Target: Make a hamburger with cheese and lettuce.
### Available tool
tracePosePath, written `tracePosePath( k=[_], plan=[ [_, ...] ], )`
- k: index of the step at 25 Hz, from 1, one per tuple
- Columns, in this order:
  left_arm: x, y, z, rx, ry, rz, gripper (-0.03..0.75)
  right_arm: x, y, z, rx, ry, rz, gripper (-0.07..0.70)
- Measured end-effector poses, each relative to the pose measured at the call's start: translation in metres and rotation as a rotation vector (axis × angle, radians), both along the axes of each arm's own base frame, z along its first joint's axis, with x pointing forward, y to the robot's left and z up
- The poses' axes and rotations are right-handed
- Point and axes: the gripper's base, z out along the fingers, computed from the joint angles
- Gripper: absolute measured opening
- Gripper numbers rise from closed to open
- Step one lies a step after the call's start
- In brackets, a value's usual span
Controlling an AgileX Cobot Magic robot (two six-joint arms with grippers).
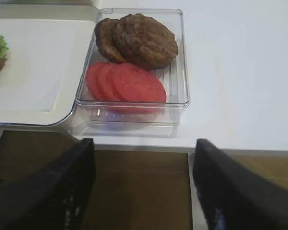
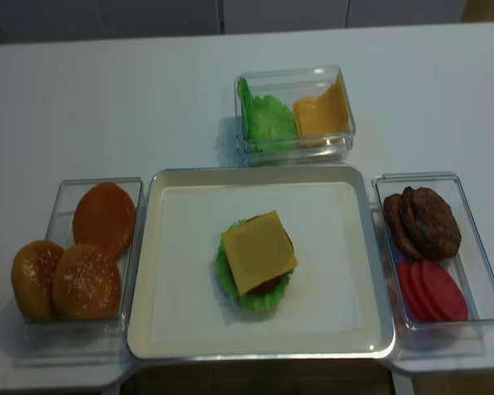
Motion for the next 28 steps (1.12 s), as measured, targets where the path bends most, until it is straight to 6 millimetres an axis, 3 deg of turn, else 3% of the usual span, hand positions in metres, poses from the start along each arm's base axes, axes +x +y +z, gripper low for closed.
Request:
tracePosePath(
  k=[28],
  plan=[
    [0.0000,0.0000,0.0000,0.000,0.000,0.000,0.433,-0.0028,0.0003,-0.0003,0.002,-0.021,-0.069,0.501]
  ],
)
